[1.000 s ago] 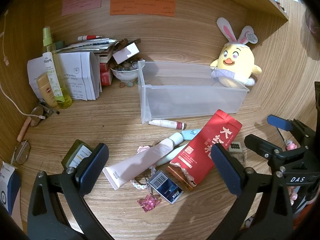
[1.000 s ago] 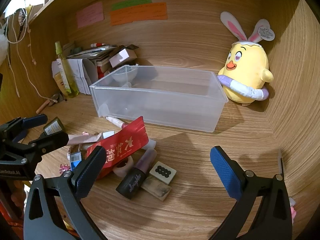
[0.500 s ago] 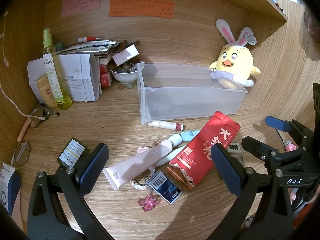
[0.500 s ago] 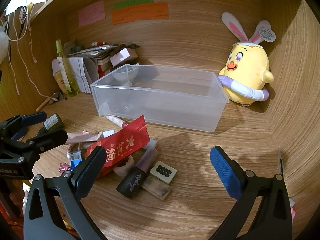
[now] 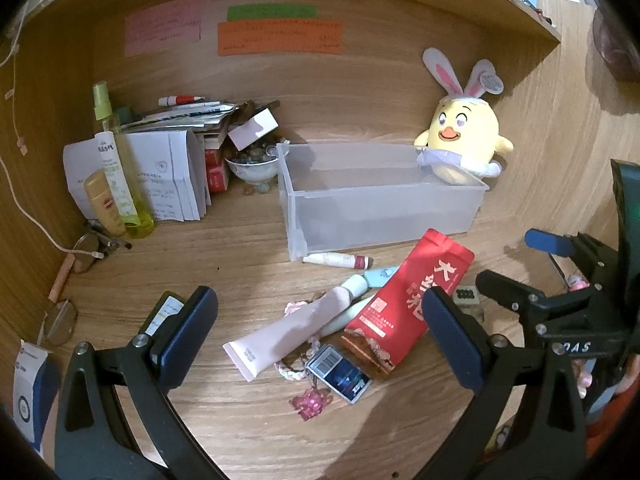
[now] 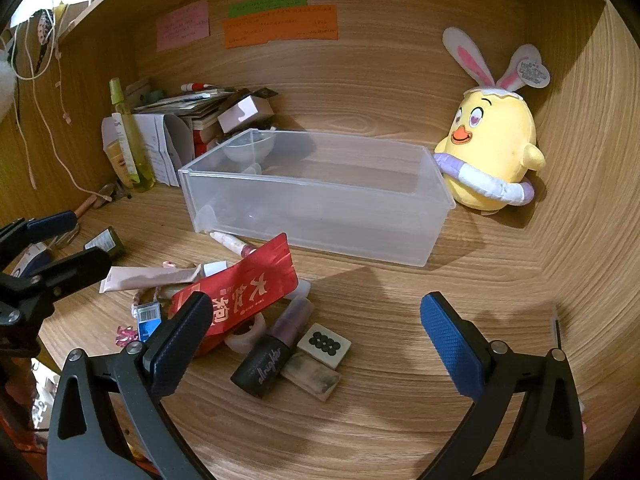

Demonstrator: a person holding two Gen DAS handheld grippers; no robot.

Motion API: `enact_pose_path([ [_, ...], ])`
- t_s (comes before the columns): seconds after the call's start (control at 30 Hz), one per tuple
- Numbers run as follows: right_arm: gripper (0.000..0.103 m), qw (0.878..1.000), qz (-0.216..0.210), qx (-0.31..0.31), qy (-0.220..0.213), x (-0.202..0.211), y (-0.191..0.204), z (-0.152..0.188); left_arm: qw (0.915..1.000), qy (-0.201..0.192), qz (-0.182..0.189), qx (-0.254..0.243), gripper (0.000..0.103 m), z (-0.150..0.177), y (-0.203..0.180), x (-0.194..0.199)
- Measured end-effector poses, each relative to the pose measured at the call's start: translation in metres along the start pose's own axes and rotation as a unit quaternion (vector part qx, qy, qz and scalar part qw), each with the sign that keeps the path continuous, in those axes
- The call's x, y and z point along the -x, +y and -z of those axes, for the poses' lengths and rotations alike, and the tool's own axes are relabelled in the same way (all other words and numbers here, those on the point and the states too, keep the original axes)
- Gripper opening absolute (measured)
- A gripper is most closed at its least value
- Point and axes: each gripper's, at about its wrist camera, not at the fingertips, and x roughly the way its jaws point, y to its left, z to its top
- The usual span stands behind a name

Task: Organize objects
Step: 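Move the left tool toward the dark green spray bottle, then grasp the green spray bottle with the left tool while the right tool grasps the white mahjong tile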

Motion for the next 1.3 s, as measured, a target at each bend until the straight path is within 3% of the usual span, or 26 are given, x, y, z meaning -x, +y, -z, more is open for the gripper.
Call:
enact_pose_path([
  [0.17, 0.103, 1.0, 0.003, 0.001, -0.005, 0.003, 0.001, -0.001, 0.9999, 0.009, 0.006, 0.011, 0.103, 0.002, 0.012, 0.003],
  [0.33, 0.103, 1.0, 0.011, 0.002, -0.008, 0.005, 0.0, -0.002, 0.9977, 0.009, 0.021, 0.063, 0.103, 0.0, 0.043, 0.008],
  [0.6, 0.103, 1.0, 0.021, -0.006, 0.022, -0.007, -0.009, 0.003, 0.9929, 0.014, -0.034, 0.113, 0.103, 0.007, 0.096, 0.004],
  [0.9, 0.103, 0.998, 0.026, -0.025, 0.059, -0.024, -0.018, 0.019, 0.9883, 0.07, -0.06, 0.121, 0.103, 0.03, 0.126, -0.033],
  [0.93, 0.102, 0.997, 0.028, -0.027, 0.063, -0.026, -0.018, 0.021, 0.9882, 0.073, -0.06, 0.12, 0.102, 0.032, 0.127, -0.036],
  [1.03, 0.101, 0.996, 0.028, -0.032, 0.078, -0.033, -0.017, 0.028, 0.9885, 0.084, -0.061, 0.11, 0.086, 0.034, 0.129, -0.047],
  [1.13, 0.09, 0.995, 0.038, -0.033, 0.086, -0.039, -0.017, 0.031, 0.9875, 0.092, -0.064, 0.111, 0.084, 0.034, 0.133, -0.057],
  [1.3, 0.085, 0.993, 0.031, -0.06, 0.097, -0.043, -0.031, 0.034, 0.9861, 0.1, -0.055, 0.12, 0.081, 0.035, 0.14, -0.065],
])
